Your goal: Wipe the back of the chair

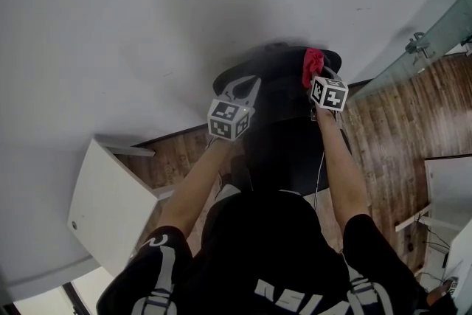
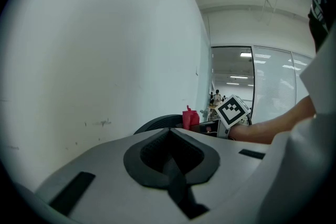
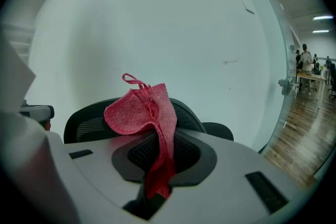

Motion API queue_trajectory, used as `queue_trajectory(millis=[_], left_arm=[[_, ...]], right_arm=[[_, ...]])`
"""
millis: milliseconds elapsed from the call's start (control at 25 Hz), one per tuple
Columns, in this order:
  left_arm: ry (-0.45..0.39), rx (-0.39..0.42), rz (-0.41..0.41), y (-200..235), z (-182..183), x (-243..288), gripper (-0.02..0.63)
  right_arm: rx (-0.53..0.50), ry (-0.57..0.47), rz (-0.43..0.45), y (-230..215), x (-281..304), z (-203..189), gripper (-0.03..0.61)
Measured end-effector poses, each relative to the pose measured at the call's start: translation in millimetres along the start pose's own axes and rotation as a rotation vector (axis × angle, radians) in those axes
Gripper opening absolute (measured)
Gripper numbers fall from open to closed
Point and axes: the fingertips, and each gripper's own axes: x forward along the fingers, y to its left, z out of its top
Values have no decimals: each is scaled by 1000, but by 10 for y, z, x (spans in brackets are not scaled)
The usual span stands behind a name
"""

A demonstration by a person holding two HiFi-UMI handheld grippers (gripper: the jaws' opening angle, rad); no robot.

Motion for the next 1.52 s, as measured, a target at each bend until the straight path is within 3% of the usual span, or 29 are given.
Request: queue_trajectory(millis=[600,800,1040,1520], left_arm=[[-22,-28,16,-73,-61,-314,25],[-37,-53,19,-76,-146,-486,26],[-33,-65,17,-17,-311,-818,25],[-38,-107,32,613,-559,-1477,25]], right_arm=[[19,-35,-149,-315,-313,-8,71],[36,-64,-144,-210,-479,-84,69],[34,-85,-86,285,-618,-157,69],[1,-86,111,1949,-533,-336,69]])
